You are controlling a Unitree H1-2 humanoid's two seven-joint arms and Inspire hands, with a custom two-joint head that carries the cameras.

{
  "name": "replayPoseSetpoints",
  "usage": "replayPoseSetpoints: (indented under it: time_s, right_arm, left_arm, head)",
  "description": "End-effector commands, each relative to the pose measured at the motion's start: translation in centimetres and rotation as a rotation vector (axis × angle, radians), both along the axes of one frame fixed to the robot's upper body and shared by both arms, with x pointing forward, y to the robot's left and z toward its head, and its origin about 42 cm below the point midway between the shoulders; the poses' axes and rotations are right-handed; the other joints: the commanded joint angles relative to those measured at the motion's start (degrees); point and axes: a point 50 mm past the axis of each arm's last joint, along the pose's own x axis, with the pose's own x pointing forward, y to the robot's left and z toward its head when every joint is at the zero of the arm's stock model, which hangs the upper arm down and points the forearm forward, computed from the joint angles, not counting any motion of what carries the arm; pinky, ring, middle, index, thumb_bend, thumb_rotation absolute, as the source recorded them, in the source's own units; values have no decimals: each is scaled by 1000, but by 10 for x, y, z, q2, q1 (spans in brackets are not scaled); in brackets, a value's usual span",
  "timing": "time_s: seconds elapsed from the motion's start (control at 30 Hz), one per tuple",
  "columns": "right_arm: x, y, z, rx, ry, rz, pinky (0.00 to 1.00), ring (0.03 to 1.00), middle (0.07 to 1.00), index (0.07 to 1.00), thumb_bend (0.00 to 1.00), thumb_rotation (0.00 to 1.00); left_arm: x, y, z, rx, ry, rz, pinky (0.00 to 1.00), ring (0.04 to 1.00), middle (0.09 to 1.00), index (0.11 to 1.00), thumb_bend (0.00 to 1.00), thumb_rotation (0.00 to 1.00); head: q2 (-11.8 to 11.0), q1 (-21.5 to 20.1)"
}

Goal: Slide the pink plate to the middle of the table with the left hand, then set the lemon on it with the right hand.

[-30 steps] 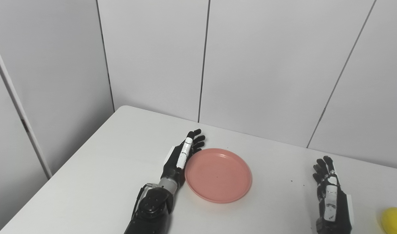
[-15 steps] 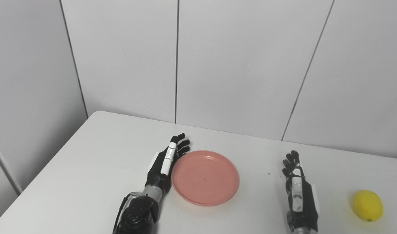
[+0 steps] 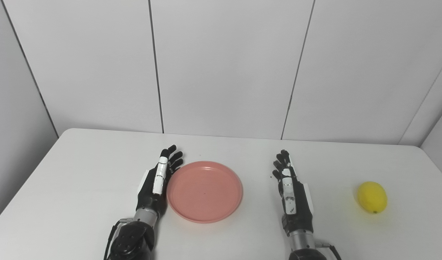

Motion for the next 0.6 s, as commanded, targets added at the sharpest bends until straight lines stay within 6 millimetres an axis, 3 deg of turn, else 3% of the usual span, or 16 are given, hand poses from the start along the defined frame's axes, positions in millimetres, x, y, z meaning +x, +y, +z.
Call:
replayPoseSetpoints:
  time_s: [0.0, 0.57]
  right_arm:
    - [-3, 7, -3, 12, -26, -7, 951, 944, 942, 951, 635, 988]
    - [-1, 6, -1, -17, -15, -10, 934, 930, 932, 951, 651, 963]
  left_arm:
    - [-2, -9, 3, -9, -10, -25, 938, 923, 915, 917, 665, 1000]
    - [-10, -31, -2, -56, -43, -40, 969, 953, 949, 957, 615, 1000]
  head:
    - [2, -1]
    - [10, 1]
